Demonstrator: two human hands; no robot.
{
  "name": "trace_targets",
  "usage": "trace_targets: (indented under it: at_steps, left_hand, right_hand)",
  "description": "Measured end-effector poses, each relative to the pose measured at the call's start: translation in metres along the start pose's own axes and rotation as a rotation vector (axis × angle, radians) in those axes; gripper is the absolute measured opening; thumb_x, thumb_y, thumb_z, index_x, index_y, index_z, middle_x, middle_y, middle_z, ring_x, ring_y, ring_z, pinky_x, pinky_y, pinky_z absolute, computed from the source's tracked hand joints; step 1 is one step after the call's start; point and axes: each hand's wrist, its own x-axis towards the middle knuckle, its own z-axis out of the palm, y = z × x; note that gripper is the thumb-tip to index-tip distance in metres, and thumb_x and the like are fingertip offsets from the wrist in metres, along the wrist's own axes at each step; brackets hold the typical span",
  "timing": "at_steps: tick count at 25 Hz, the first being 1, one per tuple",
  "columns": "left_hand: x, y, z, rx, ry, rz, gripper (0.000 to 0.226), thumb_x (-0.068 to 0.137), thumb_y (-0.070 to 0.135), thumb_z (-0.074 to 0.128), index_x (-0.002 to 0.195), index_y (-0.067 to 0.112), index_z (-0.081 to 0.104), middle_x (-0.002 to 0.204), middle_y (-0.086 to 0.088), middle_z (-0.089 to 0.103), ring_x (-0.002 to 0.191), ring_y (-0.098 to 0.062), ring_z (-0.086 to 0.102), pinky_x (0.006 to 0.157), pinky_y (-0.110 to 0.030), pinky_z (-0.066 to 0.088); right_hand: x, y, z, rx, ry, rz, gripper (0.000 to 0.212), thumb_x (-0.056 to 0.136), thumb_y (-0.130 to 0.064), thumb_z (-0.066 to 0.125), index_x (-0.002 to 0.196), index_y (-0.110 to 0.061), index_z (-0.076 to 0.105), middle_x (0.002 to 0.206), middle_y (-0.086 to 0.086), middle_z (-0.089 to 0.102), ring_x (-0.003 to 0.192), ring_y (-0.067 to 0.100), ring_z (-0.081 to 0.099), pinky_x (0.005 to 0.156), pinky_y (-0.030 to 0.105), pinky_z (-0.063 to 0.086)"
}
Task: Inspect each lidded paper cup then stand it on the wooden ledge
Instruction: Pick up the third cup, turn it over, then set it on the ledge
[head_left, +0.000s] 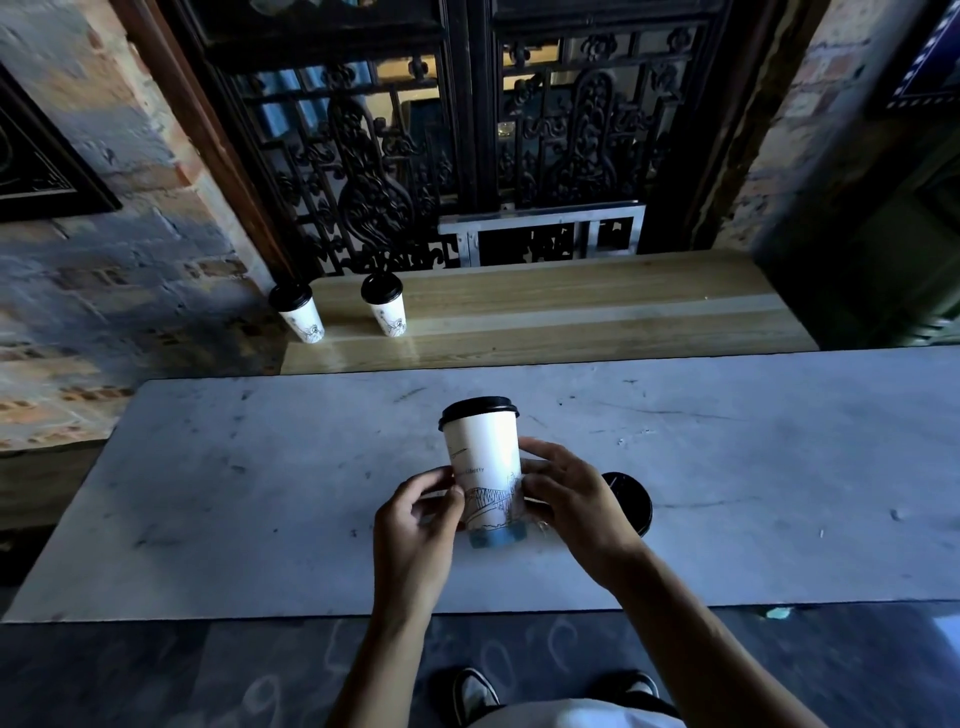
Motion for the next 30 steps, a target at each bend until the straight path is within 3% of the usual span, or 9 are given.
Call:
trace_targets:
  at_steps: [3, 6, 10, 13, 17, 19, 24, 27, 30]
  left_hand:
    - [0.000, -0.004, -0.003, 0.026, 0.043, 0.001, 0.033, 0.089, 0.002, 0.069, 0.088, 0.035, 0.071, 0.083, 0.019, 0.078, 0.076, 0.000, 0.073, 0.071, -0.018, 0.056]
    - [0.003, -0.007, -0.008, 0.015, 0.065, -0.012, 0.033, 0.088, -0.001, 0.067, 0.087, 0.031, 0.073, 0.083, 0.013, 0.079, 0.079, -0.007, 0.074, 0.075, -0.030, 0.058]
    - [0.006, -0.009, -0.010, -0.071, 0.062, -0.073, 0.013, 0.091, 0.010, 0.070, 0.090, 0.022, 0.075, 0.084, 0.006, 0.080, 0.084, -0.014, 0.076, 0.080, -0.037, 0.061]
    - [0.007, -0.006, -0.011, -0.126, 0.008, -0.099, 0.005, 0.089, 0.016, 0.074, 0.094, 0.015, 0.075, 0.087, 0.000, 0.081, 0.086, -0.020, 0.077, 0.082, -0.042, 0.062]
    - [0.010, -0.009, -0.015, -0.046, -0.024, -0.094, 0.007, 0.089, 0.029, 0.074, 0.092, 0.023, 0.076, 0.088, 0.009, 0.081, 0.084, -0.009, 0.076, 0.083, -0.043, 0.062]
    - [0.011, -0.013, -0.018, -0.020, -0.018, -0.104, 0.011, 0.087, 0.037, 0.075, 0.093, 0.028, 0.076, 0.090, 0.005, 0.080, 0.084, -0.012, 0.076, 0.083, -0.048, 0.062]
    - [0.012, -0.015, -0.025, -0.009, -0.030, -0.092, 0.029, 0.079, 0.048, 0.071, 0.097, 0.027, 0.075, 0.088, 0.006, 0.079, 0.084, -0.012, 0.075, 0.081, -0.046, 0.062]
    - [0.013, -0.015, -0.029, -0.038, -0.021, -0.087, 0.026, 0.079, 0.042, 0.071, 0.098, 0.025, 0.073, 0.086, 0.009, 0.079, 0.084, -0.013, 0.075, 0.080, -0.043, 0.061]
    - [0.015, -0.017, -0.031, -0.058, -0.002, -0.075, 0.006, 0.090, 0.024, 0.074, 0.093, 0.021, 0.070, 0.085, 0.003, 0.078, 0.083, -0.019, 0.075, 0.076, -0.044, 0.062]
  right_hand:
    - [0.003, 0.004, 0.001, -0.011, -0.041, 0.001, 0.043, 0.096, 0.000, 0.055, 0.138, -0.008, 0.060, 0.125, 0.017, 0.073, 0.117, 0.033, 0.070, 0.095, 0.038, 0.057]
    - [0.005, 0.006, 0.006, -0.054, -0.061, -0.015, 0.037, 0.092, -0.010, 0.061, 0.128, -0.010, 0.069, 0.123, 0.018, 0.074, 0.122, 0.037, 0.067, 0.105, 0.047, 0.053]
    - [0.003, 0.004, 0.015, 0.030, 0.008, -0.017, 0.040, 0.084, -0.014, 0.074, 0.124, -0.010, 0.067, 0.120, 0.023, 0.073, 0.116, 0.043, 0.068, 0.100, 0.050, 0.054]
    - [0.001, 0.002, 0.021, 0.041, 0.007, -0.012, 0.043, 0.082, -0.019, 0.079, 0.122, -0.017, 0.066, 0.118, 0.024, 0.071, 0.107, 0.037, 0.072, 0.100, 0.057, 0.052]
    - [0.001, 0.001, 0.025, 0.082, 0.004, 0.007, 0.027, 0.091, -0.011, 0.070, 0.117, -0.019, 0.070, 0.118, 0.035, 0.061, 0.101, 0.031, 0.069, 0.094, 0.046, 0.057]
    - [0.000, 0.001, 0.027, 0.082, 0.015, 0.009, 0.028, 0.092, -0.006, 0.066, 0.117, -0.016, 0.070, 0.120, 0.039, 0.059, 0.101, 0.031, 0.067, 0.091, 0.041, 0.057]
    - [-0.001, 0.003, 0.034, 0.058, 0.050, 0.018, 0.029, 0.093, 0.004, 0.063, 0.120, -0.007, 0.065, 0.110, 0.032, 0.063, 0.099, 0.030, 0.069, 0.089, 0.038, 0.059]
    - [0.002, 0.007, 0.037, 0.054, 0.053, 0.023, 0.038, 0.087, -0.007, 0.070, 0.125, -0.005, 0.063, 0.124, 0.033, 0.064, 0.110, 0.041, 0.070, 0.098, 0.045, 0.058]
    - [0.005, 0.011, 0.039, 0.037, 0.039, 0.039, 0.049, 0.084, -0.019, 0.073, 0.130, -0.007, 0.062, 0.127, 0.029, 0.066, 0.118, 0.042, 0.067, 0.103, 0.052, 0.055]
